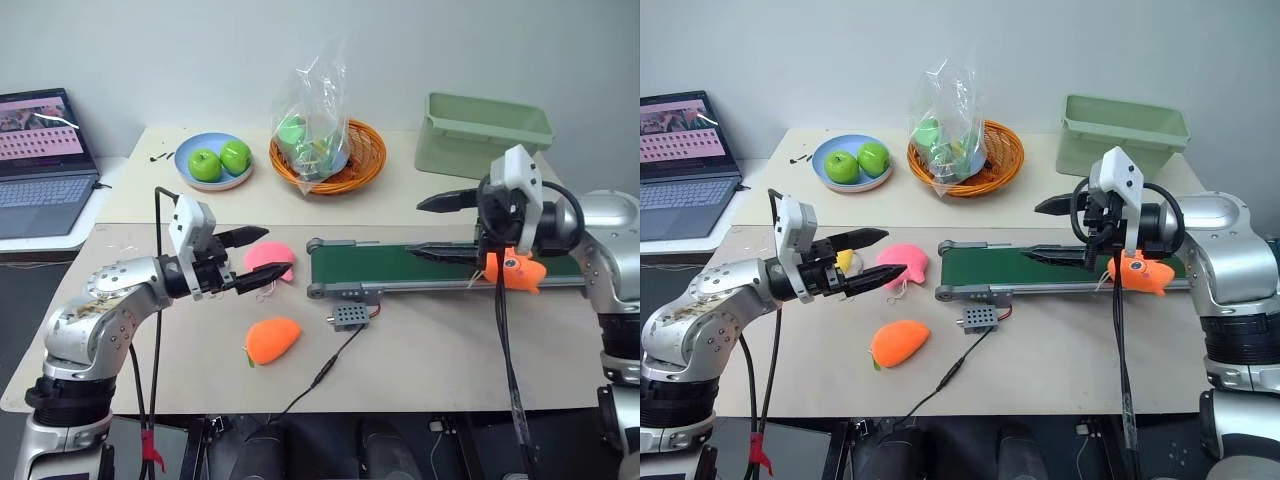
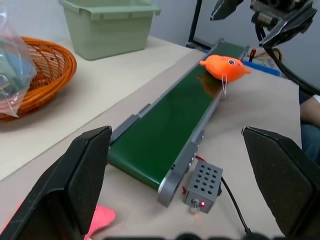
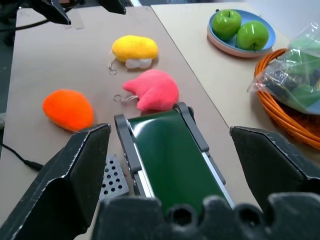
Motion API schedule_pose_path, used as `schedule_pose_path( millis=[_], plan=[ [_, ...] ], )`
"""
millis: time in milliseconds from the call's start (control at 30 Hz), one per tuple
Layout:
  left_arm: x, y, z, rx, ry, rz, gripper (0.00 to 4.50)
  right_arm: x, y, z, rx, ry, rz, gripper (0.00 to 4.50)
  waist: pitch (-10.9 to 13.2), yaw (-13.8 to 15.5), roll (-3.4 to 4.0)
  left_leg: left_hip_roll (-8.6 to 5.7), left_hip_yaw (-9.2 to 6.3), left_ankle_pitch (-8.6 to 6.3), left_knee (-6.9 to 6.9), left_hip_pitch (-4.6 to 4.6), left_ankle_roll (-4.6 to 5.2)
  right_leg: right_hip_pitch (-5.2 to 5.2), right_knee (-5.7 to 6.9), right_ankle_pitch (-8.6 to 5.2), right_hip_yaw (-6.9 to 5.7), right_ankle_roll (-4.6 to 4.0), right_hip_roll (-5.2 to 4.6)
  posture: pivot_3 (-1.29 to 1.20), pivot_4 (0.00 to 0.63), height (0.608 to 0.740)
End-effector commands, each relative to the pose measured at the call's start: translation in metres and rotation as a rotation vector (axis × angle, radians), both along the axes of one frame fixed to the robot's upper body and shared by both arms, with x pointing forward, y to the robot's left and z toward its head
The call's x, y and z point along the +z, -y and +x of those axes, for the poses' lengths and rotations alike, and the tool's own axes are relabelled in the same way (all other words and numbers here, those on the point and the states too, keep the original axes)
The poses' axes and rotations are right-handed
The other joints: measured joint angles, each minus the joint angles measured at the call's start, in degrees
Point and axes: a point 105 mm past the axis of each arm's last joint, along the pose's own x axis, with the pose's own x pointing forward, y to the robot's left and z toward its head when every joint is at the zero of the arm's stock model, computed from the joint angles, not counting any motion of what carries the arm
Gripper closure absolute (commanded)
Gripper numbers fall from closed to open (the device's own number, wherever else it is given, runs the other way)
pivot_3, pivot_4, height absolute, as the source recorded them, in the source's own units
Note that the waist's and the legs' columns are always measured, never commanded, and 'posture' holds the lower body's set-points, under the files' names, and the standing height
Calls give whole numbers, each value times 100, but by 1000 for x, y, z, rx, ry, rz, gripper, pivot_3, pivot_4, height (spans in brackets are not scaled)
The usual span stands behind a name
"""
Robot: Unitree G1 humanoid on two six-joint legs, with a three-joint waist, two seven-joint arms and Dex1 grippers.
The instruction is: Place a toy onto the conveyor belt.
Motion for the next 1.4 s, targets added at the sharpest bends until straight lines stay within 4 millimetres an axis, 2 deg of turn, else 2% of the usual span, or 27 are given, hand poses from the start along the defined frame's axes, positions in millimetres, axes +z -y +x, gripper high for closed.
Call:
schedule_pose_path(
  millis=[33, 1100, 1400],
  plan=[
    [14, 5, -4, -11, 49, -21, 51, 17, 0, -3, 11, 49, 39, 0, 0, 1, 0, 0, 0, 0, 0, 0, 0, 0, 0, 0, 0, 0, 0, 0, 150, 740],
    [17, 8, -8, -30, 13, -26, 51, 14, -5, -3, 27, 38, 58, 0, 0, -2, 0, 0, 0, 0, 0, 0, 0, 0, 0, 0, 0, 0, 0, 0, 150, 740],
    [18, 3, -9, -8, 2, -42, 51, 13, -7, -1, 34, 37, 60, 0, 0, -1, 0, 0, 0, 0, 0, 0, 0, 0, 0, 0, 0, 0, 0, 0, 150, 740]
  ],
)
